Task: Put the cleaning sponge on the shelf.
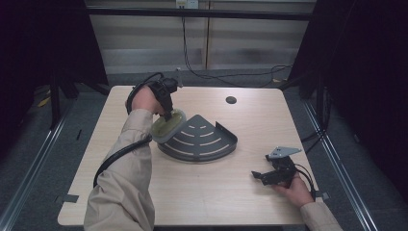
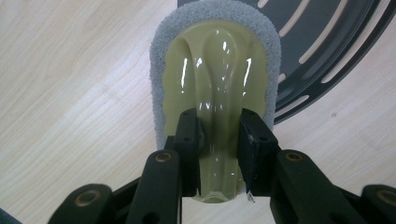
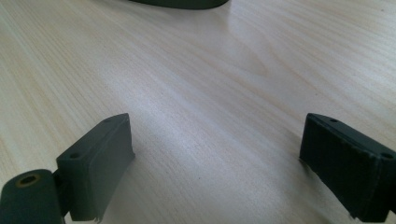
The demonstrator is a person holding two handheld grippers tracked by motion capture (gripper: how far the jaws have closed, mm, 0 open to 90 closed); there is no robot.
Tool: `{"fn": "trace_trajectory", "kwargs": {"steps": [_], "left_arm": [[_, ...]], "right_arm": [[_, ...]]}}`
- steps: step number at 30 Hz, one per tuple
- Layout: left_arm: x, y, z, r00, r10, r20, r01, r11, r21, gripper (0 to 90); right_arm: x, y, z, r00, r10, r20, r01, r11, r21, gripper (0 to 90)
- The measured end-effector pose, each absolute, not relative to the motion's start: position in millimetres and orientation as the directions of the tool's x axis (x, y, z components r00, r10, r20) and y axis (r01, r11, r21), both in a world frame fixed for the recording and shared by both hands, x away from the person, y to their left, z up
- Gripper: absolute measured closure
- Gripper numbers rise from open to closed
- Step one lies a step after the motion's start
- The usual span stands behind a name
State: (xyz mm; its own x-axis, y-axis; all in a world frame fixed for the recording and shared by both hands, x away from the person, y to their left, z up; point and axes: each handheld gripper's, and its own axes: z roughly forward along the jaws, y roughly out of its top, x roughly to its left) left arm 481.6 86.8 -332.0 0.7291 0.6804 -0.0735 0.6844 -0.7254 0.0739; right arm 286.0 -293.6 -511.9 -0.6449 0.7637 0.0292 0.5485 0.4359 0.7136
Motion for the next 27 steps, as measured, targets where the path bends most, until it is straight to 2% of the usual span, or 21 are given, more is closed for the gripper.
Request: {"fn": "trace_trajectory", "kwargs": {"steps": [27], "left_arm": [[488,69,-345,0.713,0.696,-0.083,0.701,-0.71,0.07,71.5]], "right_arm": [[286,-294,-512,-0.645,0.764,0.028,0.548,0.436,0.714,9.0]]}}
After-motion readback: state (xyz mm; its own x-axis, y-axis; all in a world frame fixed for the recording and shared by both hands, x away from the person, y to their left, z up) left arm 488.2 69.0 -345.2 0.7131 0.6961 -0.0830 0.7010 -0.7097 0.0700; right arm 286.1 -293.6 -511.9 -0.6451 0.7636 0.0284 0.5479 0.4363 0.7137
